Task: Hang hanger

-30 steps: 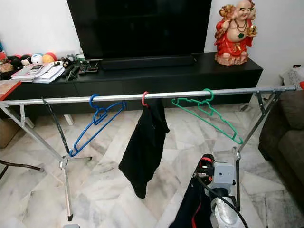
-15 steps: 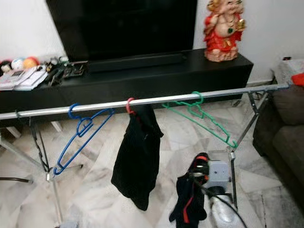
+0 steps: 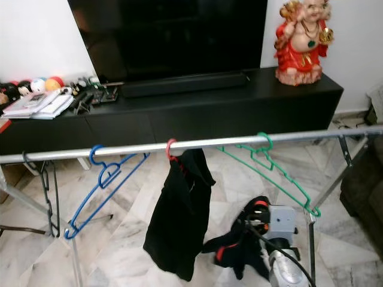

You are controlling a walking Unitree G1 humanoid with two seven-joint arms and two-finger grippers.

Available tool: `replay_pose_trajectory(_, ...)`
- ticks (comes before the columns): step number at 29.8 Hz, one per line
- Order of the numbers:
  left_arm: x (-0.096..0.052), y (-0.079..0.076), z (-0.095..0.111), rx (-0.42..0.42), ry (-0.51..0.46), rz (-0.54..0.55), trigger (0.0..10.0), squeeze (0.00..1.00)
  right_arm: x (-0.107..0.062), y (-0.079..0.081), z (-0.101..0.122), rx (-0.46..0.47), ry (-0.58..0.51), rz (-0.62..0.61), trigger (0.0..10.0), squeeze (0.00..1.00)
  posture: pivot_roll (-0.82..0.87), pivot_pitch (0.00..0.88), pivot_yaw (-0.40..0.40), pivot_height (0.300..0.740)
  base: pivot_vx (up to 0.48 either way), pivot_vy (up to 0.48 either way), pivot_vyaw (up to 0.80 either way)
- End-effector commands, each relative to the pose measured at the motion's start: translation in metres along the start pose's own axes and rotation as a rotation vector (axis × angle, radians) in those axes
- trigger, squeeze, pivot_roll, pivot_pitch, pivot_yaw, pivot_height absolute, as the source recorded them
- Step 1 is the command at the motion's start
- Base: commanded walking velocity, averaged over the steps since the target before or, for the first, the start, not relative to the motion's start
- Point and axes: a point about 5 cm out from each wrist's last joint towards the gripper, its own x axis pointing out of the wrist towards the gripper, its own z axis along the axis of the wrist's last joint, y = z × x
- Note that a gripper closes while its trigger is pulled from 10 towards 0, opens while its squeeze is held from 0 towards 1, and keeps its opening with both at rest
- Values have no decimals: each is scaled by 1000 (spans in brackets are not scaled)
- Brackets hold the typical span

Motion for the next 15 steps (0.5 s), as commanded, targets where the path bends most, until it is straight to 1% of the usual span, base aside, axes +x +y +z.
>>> replay_pose_trajectory(1, -3, 13, -6, -1, 25, 38, 10000, 0, 6, 13, 5, 22, -24, 37, 10000, 0, 16, 31, 59, 740, 285, 0, 0)
replay_pose_trajectory(9, -4, 12, -8, 1, 30, 40, 10000, 0, 5, 18, 1, 33, -2, 73, 10000, 0, 18, 32, 59, 740, 276, 0, 0)
replay_pose_trajectory(15, -5, 12, -13, 12, 41, 41, 10000, 0, 4, 23, -3, 42, 20, 100, 10000, 0, 18, 32, 60, 740, 0, 0, 0)
